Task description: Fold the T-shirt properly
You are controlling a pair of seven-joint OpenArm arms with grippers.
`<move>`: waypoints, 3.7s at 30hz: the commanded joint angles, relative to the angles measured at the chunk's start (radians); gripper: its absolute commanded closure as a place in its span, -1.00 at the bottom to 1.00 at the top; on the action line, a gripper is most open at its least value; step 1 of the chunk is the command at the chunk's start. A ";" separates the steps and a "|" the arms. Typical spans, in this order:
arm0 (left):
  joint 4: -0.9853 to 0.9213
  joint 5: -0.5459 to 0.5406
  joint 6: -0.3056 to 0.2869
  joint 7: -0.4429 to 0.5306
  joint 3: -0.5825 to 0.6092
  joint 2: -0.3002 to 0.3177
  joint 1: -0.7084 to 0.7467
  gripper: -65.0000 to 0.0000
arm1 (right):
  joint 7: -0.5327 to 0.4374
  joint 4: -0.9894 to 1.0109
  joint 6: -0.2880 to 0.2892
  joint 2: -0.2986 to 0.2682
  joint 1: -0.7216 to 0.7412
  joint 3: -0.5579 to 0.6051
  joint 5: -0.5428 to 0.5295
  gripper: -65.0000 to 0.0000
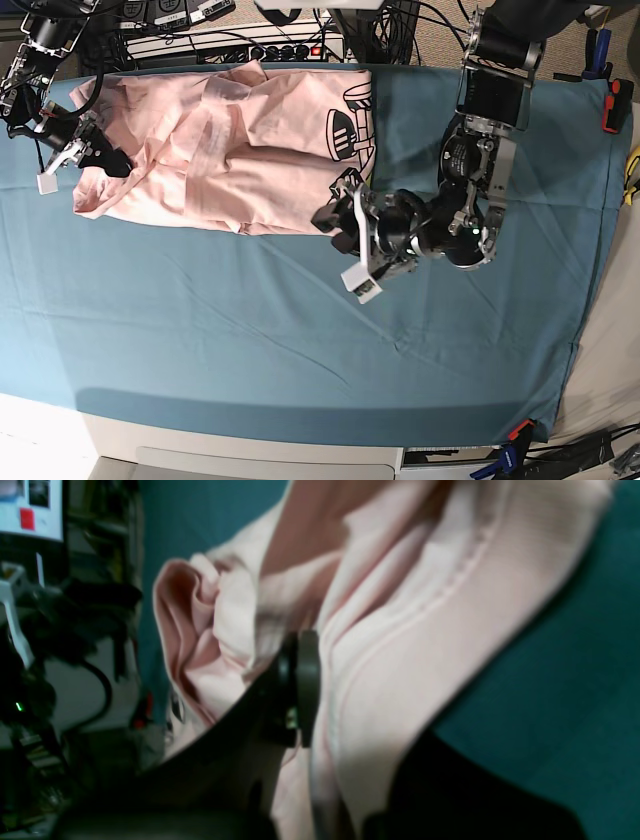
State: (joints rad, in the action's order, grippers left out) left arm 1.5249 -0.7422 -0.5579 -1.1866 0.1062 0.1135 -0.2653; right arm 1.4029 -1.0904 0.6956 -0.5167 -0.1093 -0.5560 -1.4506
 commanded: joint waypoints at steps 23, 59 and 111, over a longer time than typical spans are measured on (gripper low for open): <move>0.023 -0.134 -0.046 -0.021 -0.267 0.189 0.039 0.06 | -0.167 -0.910 0.003 0.466 -0.199 0.317 0.530 1.00; 0.023 -0.134 -0.046 -0.026 -0.267 0.189 0.080 0.06 | -0.420 -0.650 -0.120 0.558 0.056 0.749 1.076 0.35; 0.023 -0.115 -0.067 -0.019 -0.267 0.228 0.091 0.06 | -0.225 -0.737 -0.223 0.488 0.182 0.600 1.263 0.22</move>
State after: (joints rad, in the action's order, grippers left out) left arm 1.5307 -0.8352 -0.6201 -1.2255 -0.1574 0.3309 -0.1570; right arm 1.1961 -1.8084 0.4713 -0.0261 0.0532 0.0399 -0.1844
